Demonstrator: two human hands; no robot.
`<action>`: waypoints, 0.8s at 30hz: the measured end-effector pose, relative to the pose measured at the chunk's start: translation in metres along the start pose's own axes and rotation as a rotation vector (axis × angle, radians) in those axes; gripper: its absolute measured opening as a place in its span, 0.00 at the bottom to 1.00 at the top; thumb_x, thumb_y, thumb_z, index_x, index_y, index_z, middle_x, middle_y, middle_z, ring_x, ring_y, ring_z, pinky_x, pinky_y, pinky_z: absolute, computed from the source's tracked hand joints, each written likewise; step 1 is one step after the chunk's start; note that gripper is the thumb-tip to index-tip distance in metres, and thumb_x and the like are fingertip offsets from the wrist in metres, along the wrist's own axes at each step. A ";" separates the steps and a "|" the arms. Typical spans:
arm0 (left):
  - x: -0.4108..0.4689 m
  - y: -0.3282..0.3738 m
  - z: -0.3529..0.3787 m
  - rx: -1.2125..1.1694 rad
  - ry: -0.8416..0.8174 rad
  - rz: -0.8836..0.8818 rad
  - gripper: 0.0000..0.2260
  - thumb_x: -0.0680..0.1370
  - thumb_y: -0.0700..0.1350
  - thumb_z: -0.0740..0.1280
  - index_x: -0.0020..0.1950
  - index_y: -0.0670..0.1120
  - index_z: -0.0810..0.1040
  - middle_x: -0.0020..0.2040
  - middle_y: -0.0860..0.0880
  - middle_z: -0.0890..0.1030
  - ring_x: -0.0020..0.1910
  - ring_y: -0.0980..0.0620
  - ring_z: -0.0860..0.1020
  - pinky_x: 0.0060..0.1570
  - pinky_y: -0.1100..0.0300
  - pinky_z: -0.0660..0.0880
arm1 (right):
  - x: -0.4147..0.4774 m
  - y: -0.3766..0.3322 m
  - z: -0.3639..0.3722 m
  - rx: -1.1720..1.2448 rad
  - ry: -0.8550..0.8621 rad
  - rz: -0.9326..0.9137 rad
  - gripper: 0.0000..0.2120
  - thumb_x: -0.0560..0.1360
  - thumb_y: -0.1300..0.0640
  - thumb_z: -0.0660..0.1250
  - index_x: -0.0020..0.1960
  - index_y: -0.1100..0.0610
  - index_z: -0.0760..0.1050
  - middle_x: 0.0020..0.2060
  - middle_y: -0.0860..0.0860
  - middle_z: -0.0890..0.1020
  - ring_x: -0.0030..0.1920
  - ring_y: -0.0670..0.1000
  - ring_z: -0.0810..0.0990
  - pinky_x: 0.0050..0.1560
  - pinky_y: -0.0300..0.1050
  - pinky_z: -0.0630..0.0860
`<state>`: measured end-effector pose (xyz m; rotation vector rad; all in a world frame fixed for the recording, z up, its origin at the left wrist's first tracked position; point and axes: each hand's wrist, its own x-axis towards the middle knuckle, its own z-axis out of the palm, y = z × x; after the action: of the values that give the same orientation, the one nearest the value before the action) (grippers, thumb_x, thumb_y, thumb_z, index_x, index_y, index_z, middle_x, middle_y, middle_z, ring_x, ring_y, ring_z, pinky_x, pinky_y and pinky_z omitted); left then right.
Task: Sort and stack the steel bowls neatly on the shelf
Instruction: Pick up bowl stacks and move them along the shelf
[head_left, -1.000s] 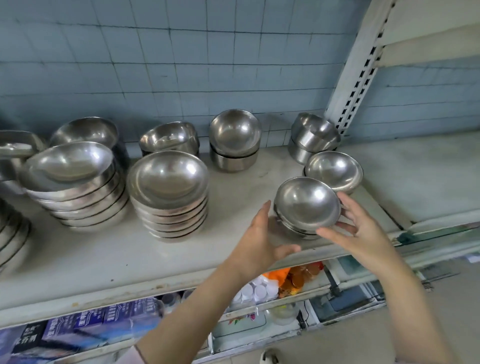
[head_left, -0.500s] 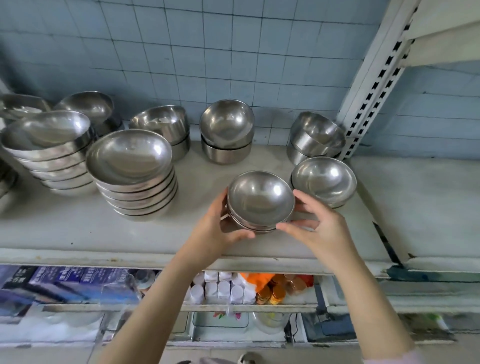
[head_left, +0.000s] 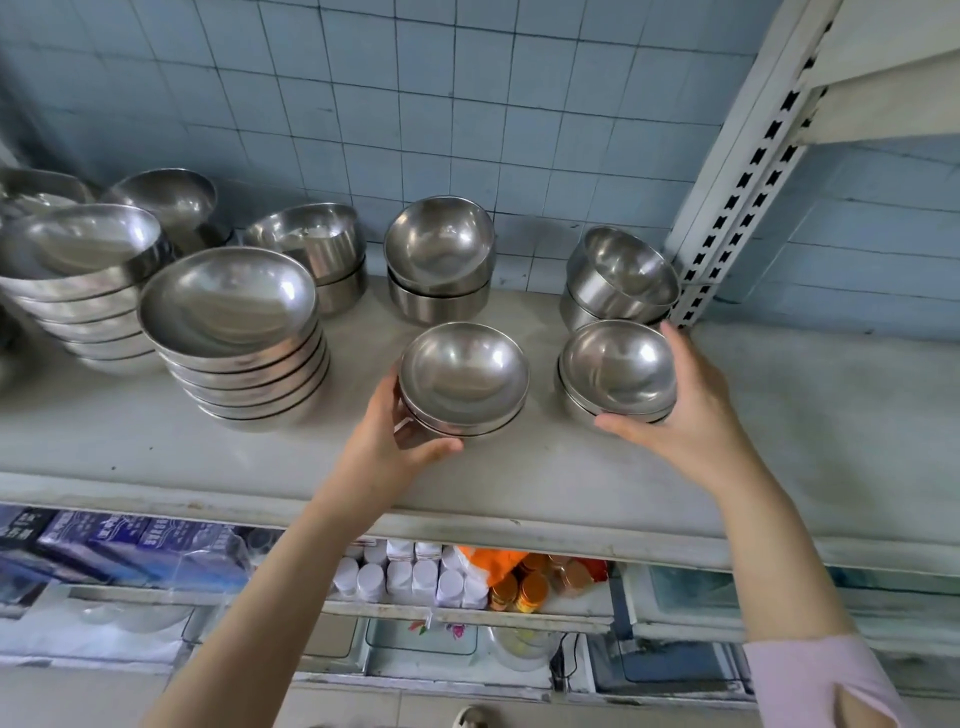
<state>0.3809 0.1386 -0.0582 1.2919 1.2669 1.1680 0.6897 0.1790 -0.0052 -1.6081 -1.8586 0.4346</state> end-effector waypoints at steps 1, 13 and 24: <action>0.000 0.000 0.000 -0.008 -0.011 -0.002 0.47 0.64 0.45 0.81 0.76 0.52 0.59 0.67 0.50 0.75 0.64 0.54 0.77 0.67 0.49 0.71 | 0.000 0.000 0.000 0.015 0.001 0.000 0.57 0.58 0.30 0.76 0.79 0.49 0.57 0.74 0.46 0.66 0.75 0.50 0.63 0.74 0.52 0.63; -0.004 0.010 0.003 -0.045 0.041 0.040 0.41 0.64 0.50 0.78 0.74 0.51 0.63 0.65 0.56 0.76 0.65 0.57 0.75 0.66 0.54 0.72 | -0.006 -0.021 -0.005 0.314 0.110 -0.049 0.43 0.61 0.45 0.81 0.72 0.44 0.67 0.70 0.35 0.68 0.70 0.35 0.64 0.70 0.37 0.64; -0.003 0.008 0.002 -0.016 0.036 0.033 0.41 0.65 0.50 0.79 0.73 0.46 0.63 0.66 0.47 0.76 0.64 0.52 0.76 0.65 0.53 0.73 | 0.001 -0.101 0.048 0.404 -0.190 -0.173 0.43 0.62 0.46 0.83 0.72 0.42 0.66 0.68 0.35 0.70 0.68 0.34 0.67 0.65 0.31 0.65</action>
<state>0.3836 0.1350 -0.0504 1.2899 1.2641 1.2274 0.5817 0.1671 0.0218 -1.1607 -1.8789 0.8492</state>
